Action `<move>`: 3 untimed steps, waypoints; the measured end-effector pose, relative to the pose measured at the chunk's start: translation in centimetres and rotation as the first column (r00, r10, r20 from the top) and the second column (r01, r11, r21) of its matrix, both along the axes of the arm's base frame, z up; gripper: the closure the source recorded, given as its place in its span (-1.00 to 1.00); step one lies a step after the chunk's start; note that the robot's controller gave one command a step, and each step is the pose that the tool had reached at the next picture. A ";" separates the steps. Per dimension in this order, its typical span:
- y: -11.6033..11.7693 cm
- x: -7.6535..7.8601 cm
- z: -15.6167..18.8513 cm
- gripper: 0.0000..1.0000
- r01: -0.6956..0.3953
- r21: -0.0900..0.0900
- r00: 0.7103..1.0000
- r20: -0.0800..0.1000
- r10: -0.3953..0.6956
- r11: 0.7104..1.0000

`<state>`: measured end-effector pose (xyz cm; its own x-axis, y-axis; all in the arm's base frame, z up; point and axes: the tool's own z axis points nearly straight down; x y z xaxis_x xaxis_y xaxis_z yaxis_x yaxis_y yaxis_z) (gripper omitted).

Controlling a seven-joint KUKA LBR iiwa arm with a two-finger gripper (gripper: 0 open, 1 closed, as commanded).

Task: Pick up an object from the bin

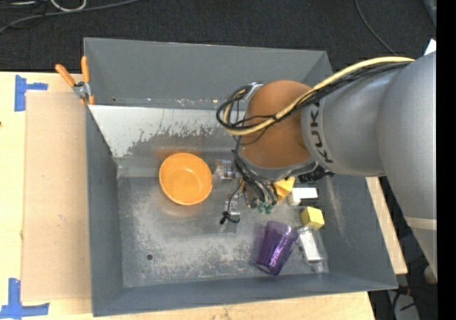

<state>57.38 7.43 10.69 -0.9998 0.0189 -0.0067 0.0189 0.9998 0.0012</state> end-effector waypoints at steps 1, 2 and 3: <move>1.7 -1.4 -2.2 -1.00 -0.028 -0.001 1.000 -0.009 0.028 1.000; 3.0 -1.3 0.2 -1.00 -0.102 -0.001 0.995 -0.009 0.102 0.995; 2.8 -0.9 2.2 -1.00 -0.007 0.001 1.000 -0.009 0.007 1.000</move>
Offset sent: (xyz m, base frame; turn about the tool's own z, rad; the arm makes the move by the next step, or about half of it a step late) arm -0.0123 0.0352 0.0206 -0.1220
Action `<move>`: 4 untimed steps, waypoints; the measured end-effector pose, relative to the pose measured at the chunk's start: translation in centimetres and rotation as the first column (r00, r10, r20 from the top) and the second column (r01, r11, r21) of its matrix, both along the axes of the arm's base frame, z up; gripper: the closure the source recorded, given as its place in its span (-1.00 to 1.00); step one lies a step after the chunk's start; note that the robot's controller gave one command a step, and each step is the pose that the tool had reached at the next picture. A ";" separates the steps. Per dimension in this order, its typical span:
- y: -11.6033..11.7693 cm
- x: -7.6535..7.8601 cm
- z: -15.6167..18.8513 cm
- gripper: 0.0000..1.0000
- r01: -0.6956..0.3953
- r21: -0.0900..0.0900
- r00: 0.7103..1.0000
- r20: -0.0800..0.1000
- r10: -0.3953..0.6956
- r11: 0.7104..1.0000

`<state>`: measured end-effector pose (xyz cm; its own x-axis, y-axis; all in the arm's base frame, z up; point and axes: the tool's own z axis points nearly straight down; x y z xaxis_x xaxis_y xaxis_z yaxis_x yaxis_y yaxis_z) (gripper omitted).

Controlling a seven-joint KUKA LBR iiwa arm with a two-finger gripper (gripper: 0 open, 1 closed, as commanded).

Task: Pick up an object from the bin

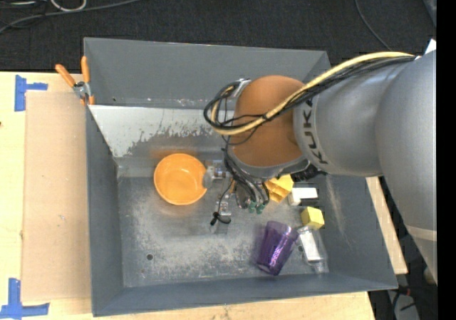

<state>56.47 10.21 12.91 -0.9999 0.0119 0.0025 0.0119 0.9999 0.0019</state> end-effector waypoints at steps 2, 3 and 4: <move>-0.1 4.0 -3.8 -1.00 0.164 0.001 0.987 0.002 -0.164 0.987; -0.1 0.0 -4.6 1.00 0.147 -0.001 0.989 -0.004 -0.147 0.989; -0.1 0.0 -4.6 1.00 0.147 0.000 0.989 -0.004 -0.147 0.989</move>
Offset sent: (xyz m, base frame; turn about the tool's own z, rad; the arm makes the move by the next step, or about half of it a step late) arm 0.0444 -0.0009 -0.0374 0.1682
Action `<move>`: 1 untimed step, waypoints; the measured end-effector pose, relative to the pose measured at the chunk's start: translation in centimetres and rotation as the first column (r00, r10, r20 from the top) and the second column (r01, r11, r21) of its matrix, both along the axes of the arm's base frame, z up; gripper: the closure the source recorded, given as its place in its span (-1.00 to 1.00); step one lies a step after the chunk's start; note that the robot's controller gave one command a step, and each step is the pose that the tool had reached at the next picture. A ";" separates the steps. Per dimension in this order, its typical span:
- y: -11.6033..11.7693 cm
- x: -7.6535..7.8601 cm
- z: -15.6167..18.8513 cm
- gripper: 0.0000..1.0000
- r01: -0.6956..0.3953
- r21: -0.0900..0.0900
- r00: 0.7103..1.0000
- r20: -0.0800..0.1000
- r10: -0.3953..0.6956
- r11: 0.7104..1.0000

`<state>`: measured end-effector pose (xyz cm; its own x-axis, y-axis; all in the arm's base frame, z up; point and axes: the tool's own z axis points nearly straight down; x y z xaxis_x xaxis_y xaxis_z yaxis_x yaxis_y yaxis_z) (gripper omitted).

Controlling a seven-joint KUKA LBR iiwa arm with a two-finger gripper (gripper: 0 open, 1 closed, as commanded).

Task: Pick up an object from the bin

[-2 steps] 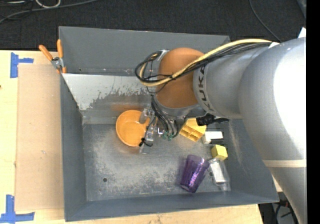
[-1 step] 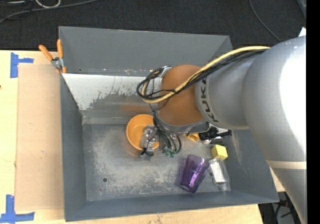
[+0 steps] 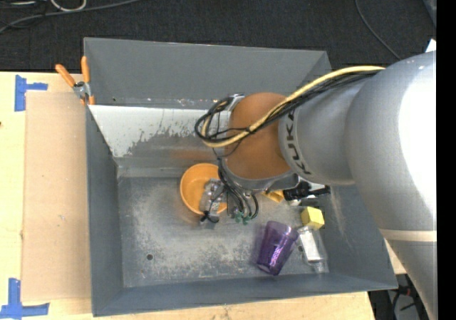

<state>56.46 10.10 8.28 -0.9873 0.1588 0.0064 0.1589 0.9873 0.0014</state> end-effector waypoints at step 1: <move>0.5 -0.1 5.7 1.00 -0.005 0.000 1.000 -0.005 0.005 1.000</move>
Offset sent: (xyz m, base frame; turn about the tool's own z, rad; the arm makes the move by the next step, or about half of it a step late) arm -0.0042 0.0592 0.1633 0.1077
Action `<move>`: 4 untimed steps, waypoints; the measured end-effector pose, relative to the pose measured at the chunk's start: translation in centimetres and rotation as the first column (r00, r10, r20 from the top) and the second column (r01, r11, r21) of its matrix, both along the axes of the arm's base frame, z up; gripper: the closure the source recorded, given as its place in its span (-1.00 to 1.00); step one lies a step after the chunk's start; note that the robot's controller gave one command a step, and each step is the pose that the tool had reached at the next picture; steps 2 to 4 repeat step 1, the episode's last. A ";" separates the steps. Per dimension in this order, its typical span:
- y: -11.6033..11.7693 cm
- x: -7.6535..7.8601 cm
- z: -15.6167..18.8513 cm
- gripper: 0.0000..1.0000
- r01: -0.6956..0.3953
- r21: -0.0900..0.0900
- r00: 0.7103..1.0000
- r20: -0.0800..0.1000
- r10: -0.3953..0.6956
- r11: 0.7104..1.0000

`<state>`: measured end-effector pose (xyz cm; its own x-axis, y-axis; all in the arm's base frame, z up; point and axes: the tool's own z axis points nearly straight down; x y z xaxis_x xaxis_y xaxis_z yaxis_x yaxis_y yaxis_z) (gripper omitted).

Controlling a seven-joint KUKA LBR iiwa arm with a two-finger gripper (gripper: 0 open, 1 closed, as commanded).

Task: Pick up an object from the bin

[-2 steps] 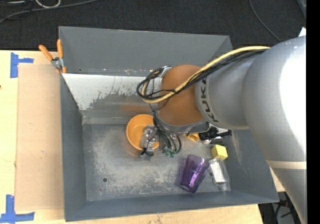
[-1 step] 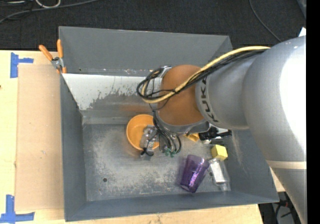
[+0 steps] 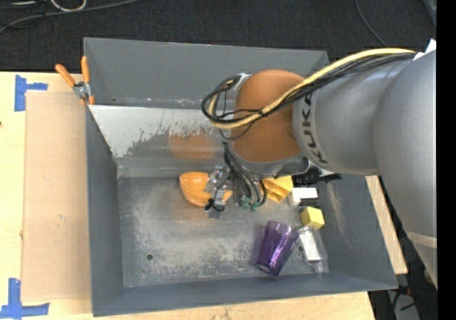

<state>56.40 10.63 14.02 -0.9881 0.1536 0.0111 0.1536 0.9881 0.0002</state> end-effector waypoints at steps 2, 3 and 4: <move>3.2 -0.2 6.9 1.00 0.072 -0.003 0.997 -0.004 -0.072 0.997; 3.2 -0.2 6.9 1.00 0.072 -0.003 0.997 -0.004 -0.072 0.997; 3.2 -0.2 6.9 1.00 0.072 -0.003 0.997 -0.004 -0.072 0.997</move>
Offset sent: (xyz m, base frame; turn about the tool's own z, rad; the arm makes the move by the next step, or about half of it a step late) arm 0.0049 0.0109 0.0877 0.0602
